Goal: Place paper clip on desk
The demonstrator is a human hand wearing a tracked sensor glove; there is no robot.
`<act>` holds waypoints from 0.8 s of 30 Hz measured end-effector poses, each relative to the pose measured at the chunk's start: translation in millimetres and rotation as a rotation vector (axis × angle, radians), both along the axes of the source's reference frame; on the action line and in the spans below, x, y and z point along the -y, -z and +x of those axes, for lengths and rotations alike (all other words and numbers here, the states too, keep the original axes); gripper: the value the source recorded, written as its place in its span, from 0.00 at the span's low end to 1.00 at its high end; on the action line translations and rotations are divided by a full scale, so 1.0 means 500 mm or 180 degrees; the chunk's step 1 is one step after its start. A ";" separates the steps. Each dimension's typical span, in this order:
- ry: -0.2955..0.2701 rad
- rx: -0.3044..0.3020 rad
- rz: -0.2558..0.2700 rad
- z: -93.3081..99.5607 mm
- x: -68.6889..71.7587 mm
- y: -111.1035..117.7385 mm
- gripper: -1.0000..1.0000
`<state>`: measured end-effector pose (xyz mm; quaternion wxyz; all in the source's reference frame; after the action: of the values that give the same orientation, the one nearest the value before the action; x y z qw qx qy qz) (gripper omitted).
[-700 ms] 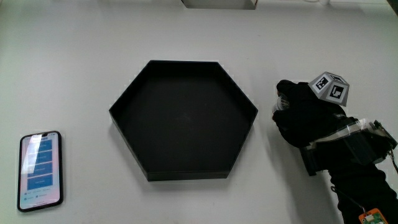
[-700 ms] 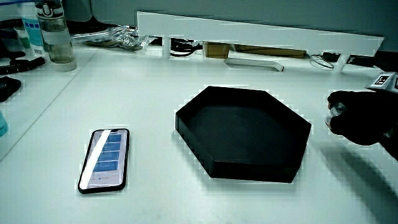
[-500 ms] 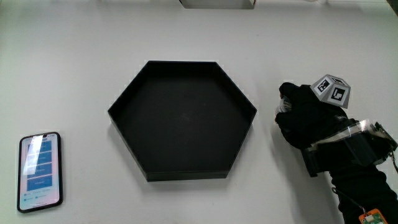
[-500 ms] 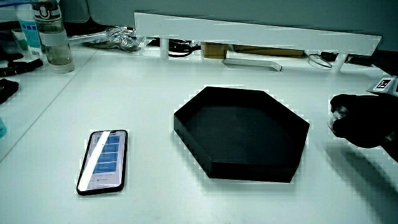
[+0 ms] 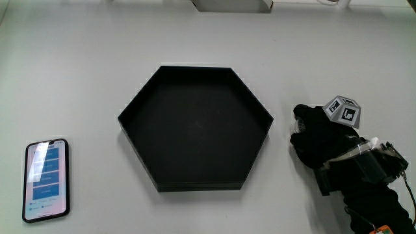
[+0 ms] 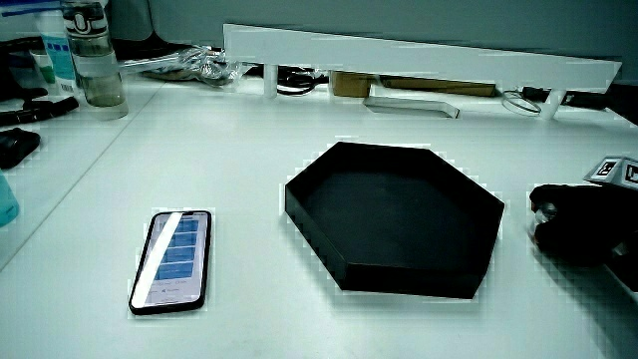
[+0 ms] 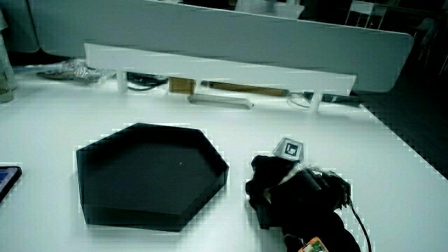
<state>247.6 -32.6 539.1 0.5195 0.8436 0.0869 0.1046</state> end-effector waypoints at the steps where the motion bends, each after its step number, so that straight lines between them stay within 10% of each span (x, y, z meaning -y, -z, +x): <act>1: 0.0024 -0.0011 -0.0026 0.001 -0.002 -0.001 0.50; 13: -0.0011 0.0036 -0.0067 0.005 0.003 0.007 0.50; 24: -0.0031 -0.0005 -0.0108 0.015 -0.003 0.000 0.13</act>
<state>255.4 -31.4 538.8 0.5333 0.8342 0.0932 0.1049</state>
